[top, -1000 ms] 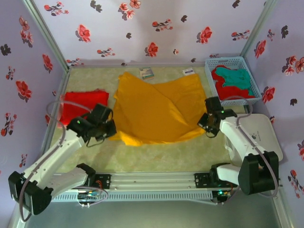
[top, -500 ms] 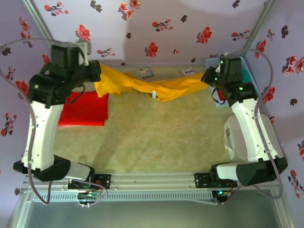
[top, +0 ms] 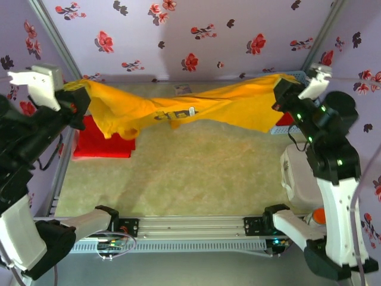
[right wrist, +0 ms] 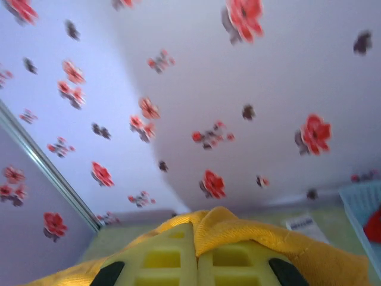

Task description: Fold and stack the t-shirts

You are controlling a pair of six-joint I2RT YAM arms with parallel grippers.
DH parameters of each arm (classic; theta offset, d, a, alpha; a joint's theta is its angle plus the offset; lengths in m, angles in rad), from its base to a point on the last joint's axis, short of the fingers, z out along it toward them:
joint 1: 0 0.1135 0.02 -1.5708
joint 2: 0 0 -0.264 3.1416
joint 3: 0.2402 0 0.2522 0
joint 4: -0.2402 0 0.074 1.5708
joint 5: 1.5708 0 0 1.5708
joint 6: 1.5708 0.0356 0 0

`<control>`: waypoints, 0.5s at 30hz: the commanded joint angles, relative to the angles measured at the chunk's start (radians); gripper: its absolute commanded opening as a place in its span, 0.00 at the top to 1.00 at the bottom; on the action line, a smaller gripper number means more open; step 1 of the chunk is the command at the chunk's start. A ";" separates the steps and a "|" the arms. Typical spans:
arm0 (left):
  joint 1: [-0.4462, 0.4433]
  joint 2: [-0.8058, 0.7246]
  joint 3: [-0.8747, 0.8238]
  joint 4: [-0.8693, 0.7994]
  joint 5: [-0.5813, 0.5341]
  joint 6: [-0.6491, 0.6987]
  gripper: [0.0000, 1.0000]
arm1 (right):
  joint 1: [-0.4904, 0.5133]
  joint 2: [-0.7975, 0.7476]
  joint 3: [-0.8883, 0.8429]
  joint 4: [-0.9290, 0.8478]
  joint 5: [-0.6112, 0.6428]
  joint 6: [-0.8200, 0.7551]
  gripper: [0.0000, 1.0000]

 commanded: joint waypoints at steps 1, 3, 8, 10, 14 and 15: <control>0.003 -0.031 0.057 0.082 0.123 0.012 1.00 | 0.004 -0.064 -0.039 0.110 -0.047 -0.044 1.00; 0.004 -0.049 0.082 0.102 0.154 -0.003 1.00 | 0.004 -0.101 -0.045 0.119 -0.052 -0.053 1.00; 0.004 -0.050 0.159 0.125 0.166 -0.007 1.00 | 0.004 -0.163 -0.046 0.138 -0.039 -0.053 1.00; 0.005 -0.041 0.177 0.146 0.145 0.007 1.00 | 0.004 -0.180 -0.044 0.159 -0.022 -0.032 1.00; 0.004 0.027 0.260 0.171 0.082 0.056 1.00 | 0.004 -0.182 -0.006 0.184 0.040 -0.012 1.00; 0.004 0.049 0.275 0.180 0.072 0.062 1.00 | 0.004 -0.176 0.003 0.184 0.067 -0.011 1.00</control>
